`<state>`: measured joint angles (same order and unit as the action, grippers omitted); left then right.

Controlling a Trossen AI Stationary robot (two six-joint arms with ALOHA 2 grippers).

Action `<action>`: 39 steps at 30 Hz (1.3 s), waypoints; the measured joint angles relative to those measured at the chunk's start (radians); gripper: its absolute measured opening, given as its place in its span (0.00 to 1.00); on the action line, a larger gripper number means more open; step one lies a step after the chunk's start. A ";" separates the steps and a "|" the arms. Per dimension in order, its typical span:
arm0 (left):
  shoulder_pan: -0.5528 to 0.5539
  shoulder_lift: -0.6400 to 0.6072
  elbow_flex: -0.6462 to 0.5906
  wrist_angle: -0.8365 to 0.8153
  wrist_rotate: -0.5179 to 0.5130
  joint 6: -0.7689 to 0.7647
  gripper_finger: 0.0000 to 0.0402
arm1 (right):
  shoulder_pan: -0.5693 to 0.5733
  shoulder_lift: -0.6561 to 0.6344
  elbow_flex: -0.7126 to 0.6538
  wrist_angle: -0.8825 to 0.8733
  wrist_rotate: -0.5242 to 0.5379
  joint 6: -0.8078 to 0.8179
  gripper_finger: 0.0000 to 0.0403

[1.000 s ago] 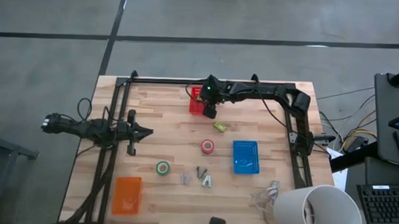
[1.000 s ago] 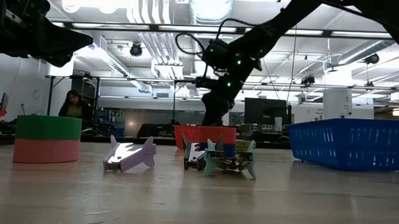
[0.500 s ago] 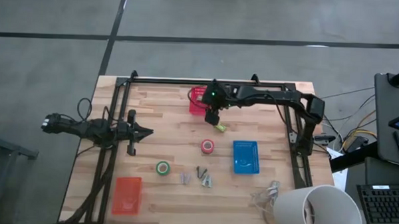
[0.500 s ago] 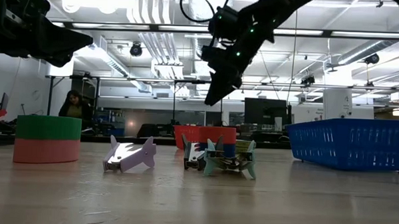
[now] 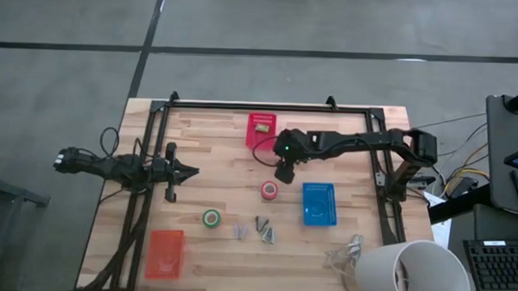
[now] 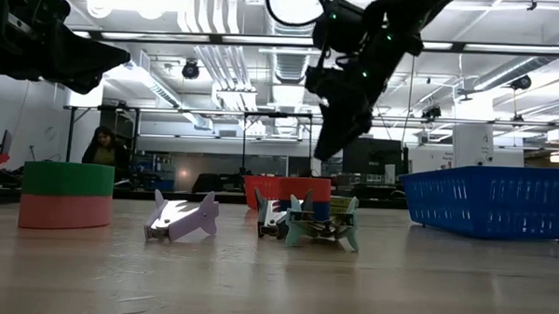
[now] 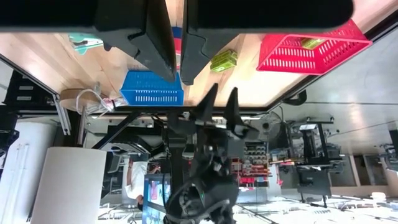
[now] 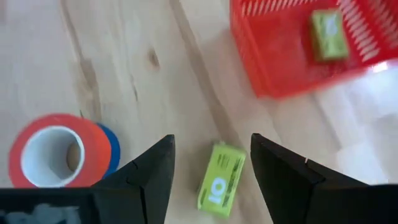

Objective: Pick and place Stapler, Stapler remover, tape
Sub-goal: Put the top green staple box into the red bin

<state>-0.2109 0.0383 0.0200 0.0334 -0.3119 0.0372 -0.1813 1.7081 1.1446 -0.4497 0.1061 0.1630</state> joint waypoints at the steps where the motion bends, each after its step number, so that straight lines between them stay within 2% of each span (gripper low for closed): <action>1: 0.000 0.000 0.000 0.000 0.000 0.000 0.06 | 0.000 0.000 -0.015 0.005 0.000 0.014 0.51; 8: 0.000 0.000 0.000 0.000 0.000 0.000 0.06 | -0.012 0.002 -0.092 0.031 0.027 0.076 0.56; 13: 0.000 0.000 0.000 0.000 0.000 0.000 0.06 | -0.022 0.002 -0.141 0.114 0.028 0.085 0.62; 22: 0.000 0.000 0.000 0.000 0.000 0.000 0.06 | -0.029 0.002 -0.175 0.170 0.028 0.094 0.70; 39: 0.000 0.000 0.000 0.000 0.000 0.000 0.06 | -0.029 0.008 -0.229 0.252 0.034 0.116 0.61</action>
<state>-0.2111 0.0383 0.0197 0.0334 -0.3119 0.0372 -0.2104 1.7161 0.9158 -0.1974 0.1405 0.2786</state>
